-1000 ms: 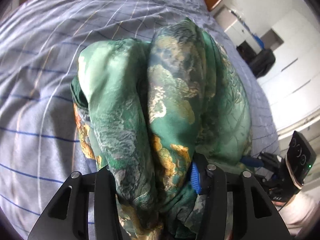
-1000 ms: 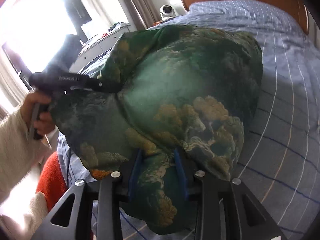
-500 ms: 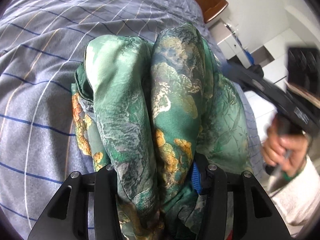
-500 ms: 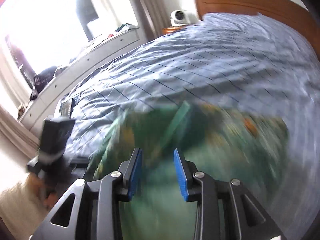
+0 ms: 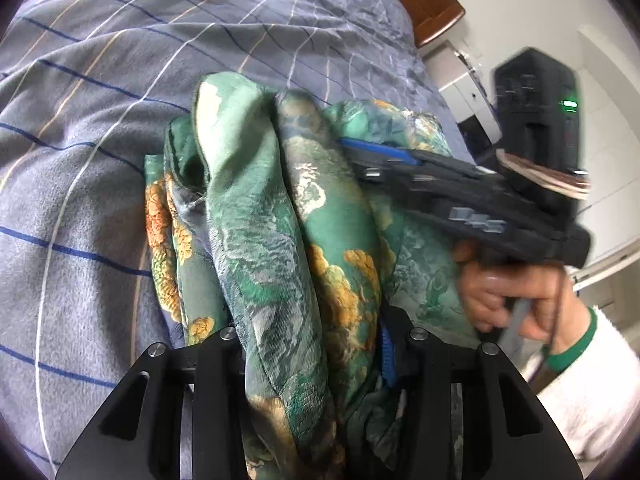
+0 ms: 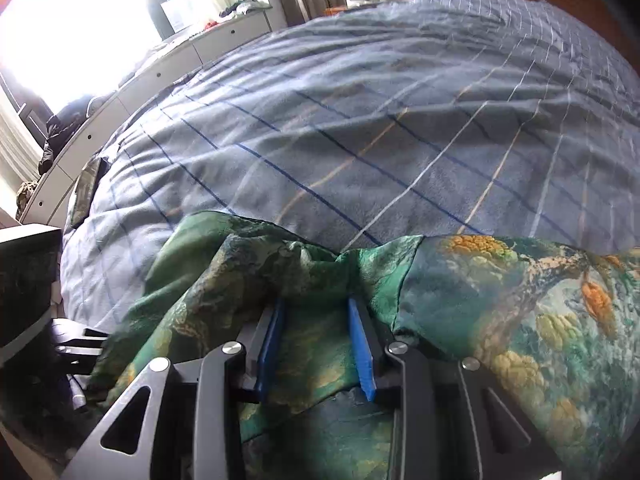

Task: Fold large clothes

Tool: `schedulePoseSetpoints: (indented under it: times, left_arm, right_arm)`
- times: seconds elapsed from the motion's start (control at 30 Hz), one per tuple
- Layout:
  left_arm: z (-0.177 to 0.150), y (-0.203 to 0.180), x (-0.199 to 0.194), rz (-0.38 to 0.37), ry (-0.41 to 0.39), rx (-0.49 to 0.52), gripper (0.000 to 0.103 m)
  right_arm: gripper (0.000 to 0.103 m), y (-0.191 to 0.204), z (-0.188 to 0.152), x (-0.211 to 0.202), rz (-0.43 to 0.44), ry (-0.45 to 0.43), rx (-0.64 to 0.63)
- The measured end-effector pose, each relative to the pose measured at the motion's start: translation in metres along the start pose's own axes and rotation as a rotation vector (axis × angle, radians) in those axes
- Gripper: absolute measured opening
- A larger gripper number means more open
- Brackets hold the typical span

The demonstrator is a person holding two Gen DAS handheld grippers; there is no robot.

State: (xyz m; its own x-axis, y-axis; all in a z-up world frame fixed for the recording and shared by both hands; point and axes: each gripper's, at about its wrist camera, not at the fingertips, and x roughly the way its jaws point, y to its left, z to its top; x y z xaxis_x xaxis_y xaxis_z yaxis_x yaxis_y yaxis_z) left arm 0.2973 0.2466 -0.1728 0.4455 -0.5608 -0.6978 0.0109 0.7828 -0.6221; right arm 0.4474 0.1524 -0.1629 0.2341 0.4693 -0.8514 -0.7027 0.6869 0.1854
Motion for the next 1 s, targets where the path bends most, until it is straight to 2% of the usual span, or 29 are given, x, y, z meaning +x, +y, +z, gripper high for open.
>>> schedulePoseSetpoints:
  times: [0.1, 0.23, 0.4, 0.5, 0.57, 0.67, 0.77, 0.83, 0.93, 1.0]
  left_arm:
    - [0.001, -0.002, 0.0, -0.001, -0.004, 0.003, 0.046]
    - [0.005, 0.002, 0.002, -0.023, -0.01, -0.007, 0.046]
    - [0.002, 0.001, 0.002, -0.026, -0.019, -0.005, 0.046]
    - [-0.003, 0.003, 0.002, -0.034, -0.021, -0.003, 0.047]
    - [-0.005, 0.003, 0.001, -0.021, -0.025, 0.002, 0.048]
    - [-0.008, 0.003, -0.002, -0.011, -0.032, -0.008, 0.048]
    - [-0.009, 0.003, -0.007, -0.014, -0.028, -0.022, 0.048]
    - [-0.008, 0.0, -0.011, -0.011, -0.023, -0.037, 0.049]
    - [-0.008, -0.017, -0.021, 0.019, -0.031, -0.02, 0.055]
    - [-0.007, -0.027, -0.035, 0.02, -0.039, -0.015, 0.065]
  right_arm:
    - [0.034, -0.002, -0.014, -0.035, 0.053, -0.018, 0.024]
    - [0.035, -0.002, -0.074, -0.097, 0.087, -0.062, 0.01]
    - [0.035, 0.001, -0.17, -0.157, 0.029, -0.095, 0.023]
    - [0.034, 0.002, -0.194, -0.154, -0.02, -0.071, 0.055]
    - [0.034, -0.003, -0.199, -0.132, -0.036, -0.039, 0.097]
    - [0.033, -0.004, -0.2, -0.11, -0.062, -0.047, 0.086]
    - [0.033, -0.001, -0.192, -0.122, -0.07, -0.043, 0.098]
    - [0.037, 0.008, -0.179, -0.139, -0.084, -0.045, 0.095]
    - [0.037, 0.027, -0.151, -0.159, -0.052, -0.131, 0.043]
    - [0.037, 0.046, -0.125, -0.152, -0.012, -0.178, -0.02]
